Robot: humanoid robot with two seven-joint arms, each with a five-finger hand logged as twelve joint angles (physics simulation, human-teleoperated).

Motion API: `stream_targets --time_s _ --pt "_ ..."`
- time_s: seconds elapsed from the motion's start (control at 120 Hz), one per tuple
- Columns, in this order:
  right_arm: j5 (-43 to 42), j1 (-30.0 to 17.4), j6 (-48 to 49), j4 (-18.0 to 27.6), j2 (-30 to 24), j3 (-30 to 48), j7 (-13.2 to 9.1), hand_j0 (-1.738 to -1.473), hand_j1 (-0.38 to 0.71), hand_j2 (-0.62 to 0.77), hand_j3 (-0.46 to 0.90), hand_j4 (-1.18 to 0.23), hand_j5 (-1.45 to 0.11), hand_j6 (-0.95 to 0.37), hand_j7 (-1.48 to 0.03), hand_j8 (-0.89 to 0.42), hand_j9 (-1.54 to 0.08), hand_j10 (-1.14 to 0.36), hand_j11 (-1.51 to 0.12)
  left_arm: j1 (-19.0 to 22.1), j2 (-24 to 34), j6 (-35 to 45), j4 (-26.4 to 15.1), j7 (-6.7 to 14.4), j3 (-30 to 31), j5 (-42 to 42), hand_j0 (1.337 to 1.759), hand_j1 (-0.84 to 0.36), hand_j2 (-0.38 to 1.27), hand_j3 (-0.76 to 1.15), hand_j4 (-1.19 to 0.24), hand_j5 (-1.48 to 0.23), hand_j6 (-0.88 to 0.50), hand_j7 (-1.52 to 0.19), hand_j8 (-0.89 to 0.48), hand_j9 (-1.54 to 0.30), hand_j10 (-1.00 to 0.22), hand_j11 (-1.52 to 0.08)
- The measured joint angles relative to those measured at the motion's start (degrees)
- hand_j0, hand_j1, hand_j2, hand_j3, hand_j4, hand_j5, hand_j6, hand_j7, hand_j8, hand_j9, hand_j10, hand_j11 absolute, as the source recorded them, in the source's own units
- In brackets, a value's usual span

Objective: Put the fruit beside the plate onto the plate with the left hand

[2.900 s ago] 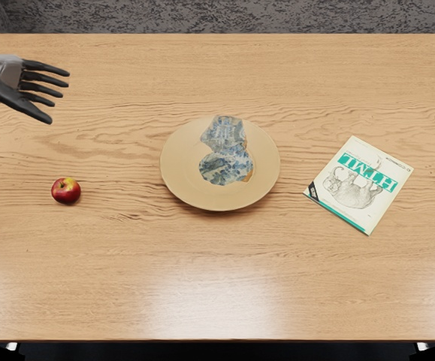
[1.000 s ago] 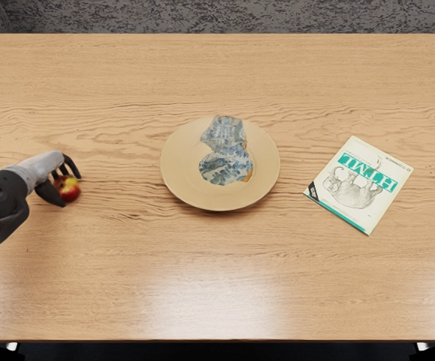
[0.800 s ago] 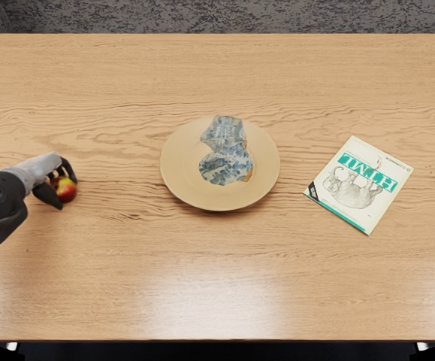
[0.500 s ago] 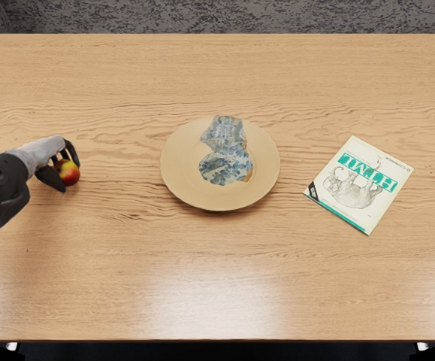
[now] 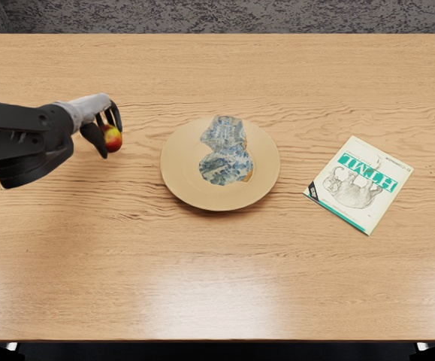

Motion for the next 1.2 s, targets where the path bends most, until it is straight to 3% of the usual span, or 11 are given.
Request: stream_targets --time_s 0.292,0.725,1.0,1.2 --pt "0.0 0.0 0.0 0.0 0.0 0.0 0.0 -1.658 -0.31 -0.01 0.00 -0.03 -0.04 -0.03 -0.04 -0.03 -0.04 -0.03 -0.04 -1.6 -7.2 -2.2 5.0 0.0 -3.1 -2.5 1.654 -0.32 0.40 0.00 -0.66 -1.07 -0.39 -1.03 -0.44 -1.02 -0.76 -1.02" --pt "0.0 0.0 0.0 0.0 0.0 0.0 0.0 -1.658 -0.31 -0.01 0.00 -0.03 -0.04 -0.03 -0.04 -0.03 -0.04 -0.03 -0.04 -0.4 -15.3 -3.2 8.3 -0.1 -6.4 -4.5 1.654 -0.28 0.35 0.00 -0.70 -1.06 -0.42 -1.02 -0.47 -1.02 -0.76 -1.02" --pt "0.0 0.0 0.0 0.0 0.0 0.0 0.0 -1.658 -0.31 -0.01 0.00 -0.03 -0.04 -0.03 -0.04 -0.03 -0.04 -0.03 -0.04 2.1 -18.0 -7.0 10.6 -0.4 -7.1 -4.6 1.655 -0.31 0.48 0.00 -0.73 -1.05 -0.43 -1.03 -0.47 -1.01 -0.76 -1.02" --pt "0.0 0.0 0.0 0.0 0.0 0.0 0.0 -1.658 -0.31 -0.01 0.00 -0.03 -0.04 -0.03 -0.04 -0.03 -0.04 -0.03 -0.04 1.9 -17.9 -8.3 11.7 -1.7 -7.4 -4.3 1.657 -0.12 0.23 0.00 -0.46 -0.64 -0.34 -0.63 -0.36 -0.62 -0.47 -0.63"
